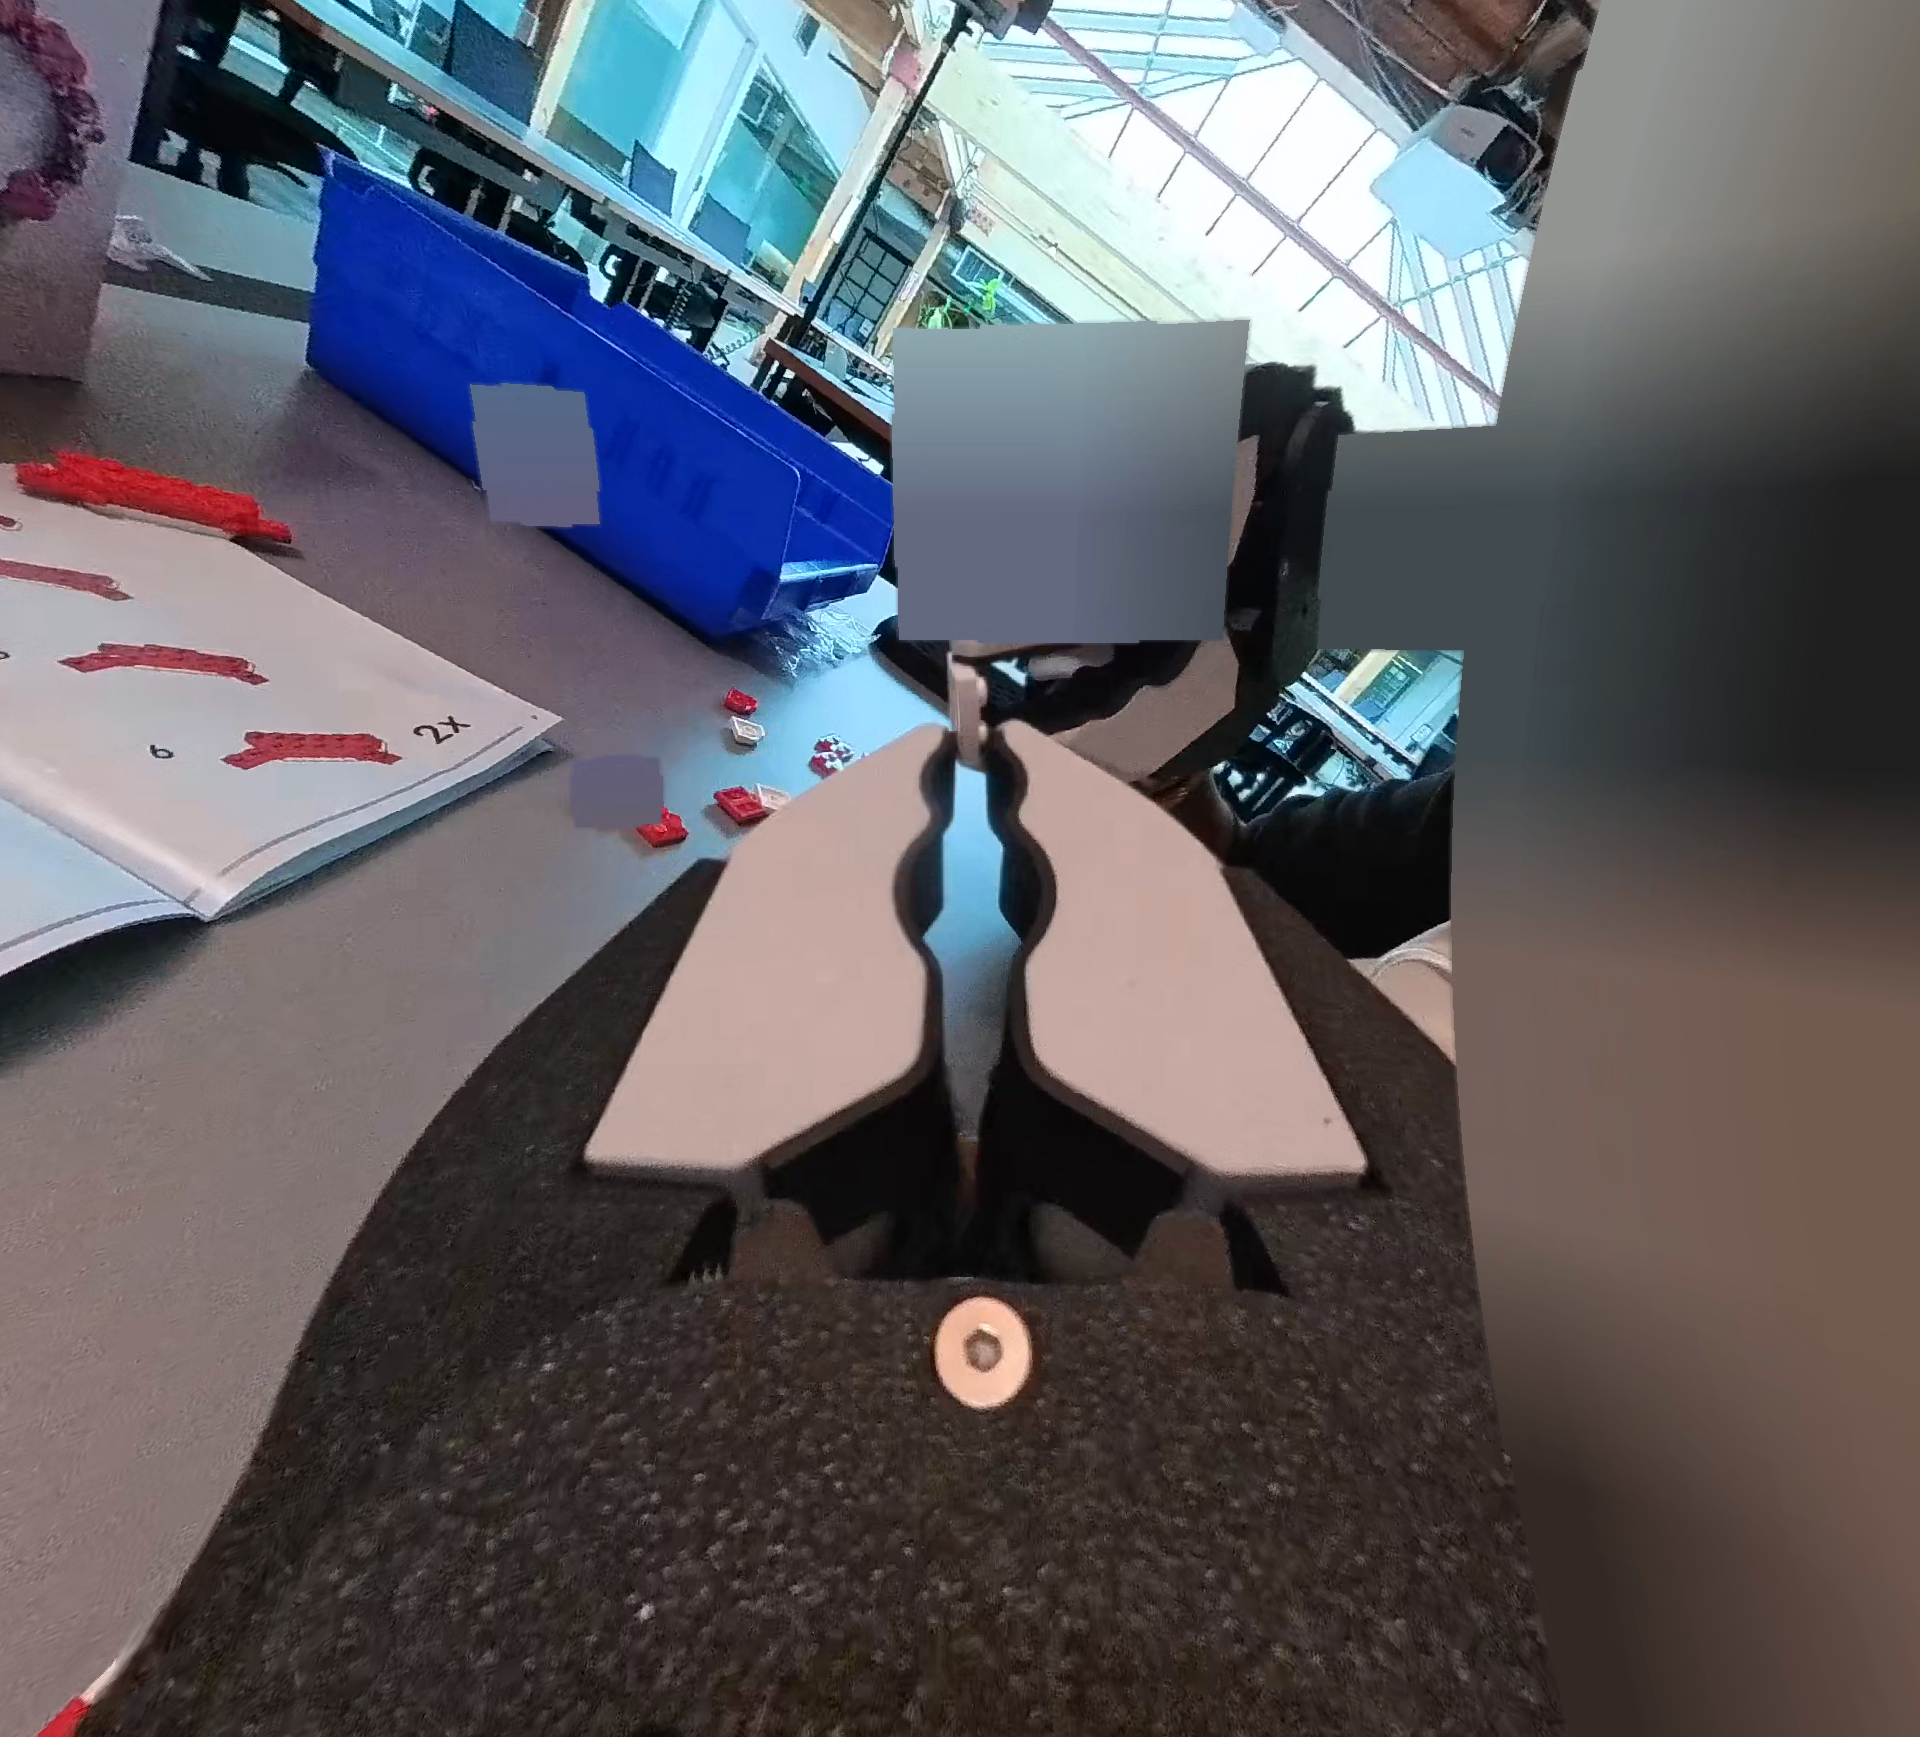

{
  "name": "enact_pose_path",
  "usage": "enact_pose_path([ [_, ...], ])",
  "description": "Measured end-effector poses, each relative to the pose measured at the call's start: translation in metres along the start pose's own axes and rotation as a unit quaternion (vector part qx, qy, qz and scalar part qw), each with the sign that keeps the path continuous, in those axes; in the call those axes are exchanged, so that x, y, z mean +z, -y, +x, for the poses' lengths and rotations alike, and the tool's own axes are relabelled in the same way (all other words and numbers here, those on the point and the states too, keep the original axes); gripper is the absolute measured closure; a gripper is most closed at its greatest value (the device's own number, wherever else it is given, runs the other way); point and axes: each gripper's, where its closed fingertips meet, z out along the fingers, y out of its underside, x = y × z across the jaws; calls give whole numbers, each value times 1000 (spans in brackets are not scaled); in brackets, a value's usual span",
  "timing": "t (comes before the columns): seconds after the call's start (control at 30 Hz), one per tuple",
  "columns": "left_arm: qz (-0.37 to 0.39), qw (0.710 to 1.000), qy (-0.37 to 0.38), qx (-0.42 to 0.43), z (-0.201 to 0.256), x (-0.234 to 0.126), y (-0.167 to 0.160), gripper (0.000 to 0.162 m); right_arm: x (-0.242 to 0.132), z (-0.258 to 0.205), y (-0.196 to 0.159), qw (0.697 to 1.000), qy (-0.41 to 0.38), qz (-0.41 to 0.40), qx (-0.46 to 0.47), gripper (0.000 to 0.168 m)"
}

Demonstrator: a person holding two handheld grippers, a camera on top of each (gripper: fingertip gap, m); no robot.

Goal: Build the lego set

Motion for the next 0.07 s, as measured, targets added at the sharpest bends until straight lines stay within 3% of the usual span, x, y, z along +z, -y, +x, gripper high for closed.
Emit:
enact_pose_path([
  [0.03,2,1000,-1,2,0,-1,1,158,0,0,1,1000,-3,3,5,152],
  [0.07,4,1000,-3,1,1,-1,1,158,0,1,1,1000,-4,6,10,152],
])
